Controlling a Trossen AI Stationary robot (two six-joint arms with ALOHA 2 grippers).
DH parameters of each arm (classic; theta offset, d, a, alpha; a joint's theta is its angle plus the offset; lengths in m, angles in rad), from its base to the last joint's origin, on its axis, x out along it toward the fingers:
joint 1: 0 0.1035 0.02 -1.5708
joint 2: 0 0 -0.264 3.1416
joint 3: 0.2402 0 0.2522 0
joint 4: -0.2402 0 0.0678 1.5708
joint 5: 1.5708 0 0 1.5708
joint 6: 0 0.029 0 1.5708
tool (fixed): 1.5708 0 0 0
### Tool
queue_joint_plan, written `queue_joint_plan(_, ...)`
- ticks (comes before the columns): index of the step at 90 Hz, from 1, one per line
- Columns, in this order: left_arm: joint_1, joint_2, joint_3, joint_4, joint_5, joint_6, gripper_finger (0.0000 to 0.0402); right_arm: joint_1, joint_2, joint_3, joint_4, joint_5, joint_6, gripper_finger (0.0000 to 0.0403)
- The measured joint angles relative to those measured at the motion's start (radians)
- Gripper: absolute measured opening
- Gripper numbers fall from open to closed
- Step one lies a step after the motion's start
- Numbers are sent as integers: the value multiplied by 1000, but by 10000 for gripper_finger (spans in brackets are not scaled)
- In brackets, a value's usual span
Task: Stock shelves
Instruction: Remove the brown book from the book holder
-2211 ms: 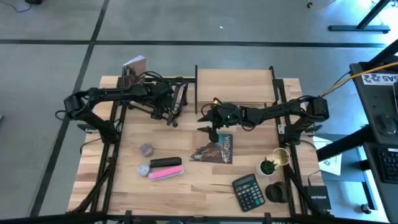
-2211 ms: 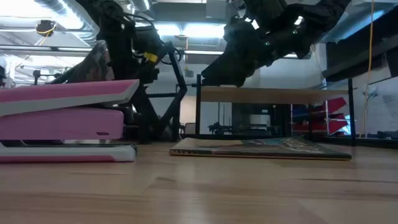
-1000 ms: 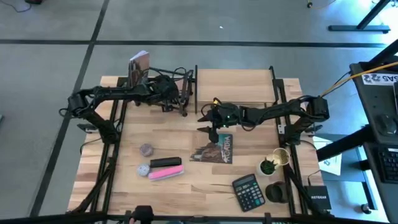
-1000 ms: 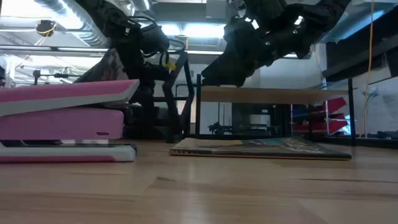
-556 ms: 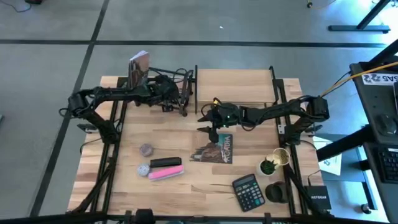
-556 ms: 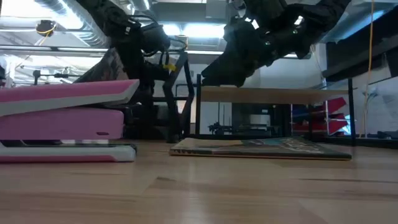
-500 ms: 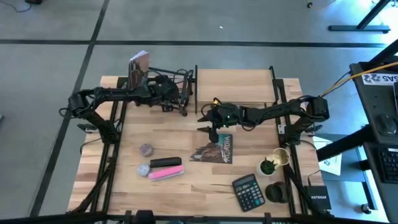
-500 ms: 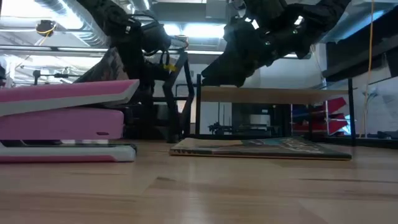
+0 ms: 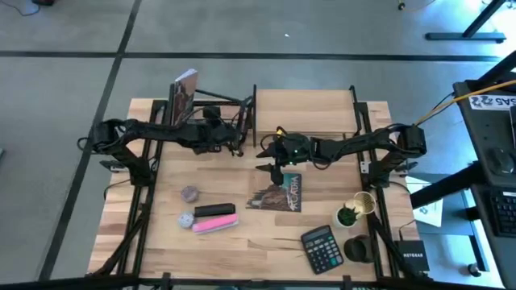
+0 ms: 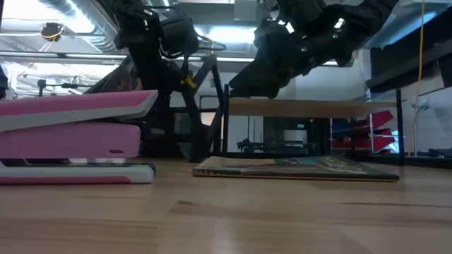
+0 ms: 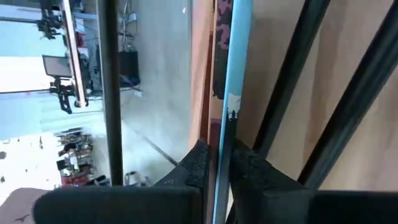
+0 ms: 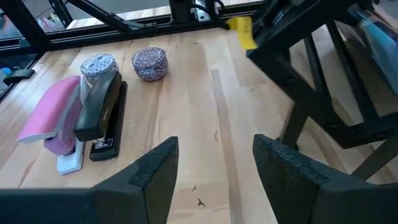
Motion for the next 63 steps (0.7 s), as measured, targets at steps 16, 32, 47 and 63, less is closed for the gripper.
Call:
queue_joint_plan(16, -18, -70, 2, -84, 36, -86, 21, 0, 0, 0, -2, 0, 0, 195)
queue_joint_plan(32, -16, -176, 3, -155, 136, -170, 21, 0, 0, 0, 0, 0, 0, 195)
queue_joint_plan(47, -20, -228, 3, -178, 207, -160, 21, 0, 0, 0, 3, 5, -3, 195)
queue_joint_plan(63, -14, -226, 3, -187, 388, -149, 21, 0, 0, 0, 3, 5, -3, 195)
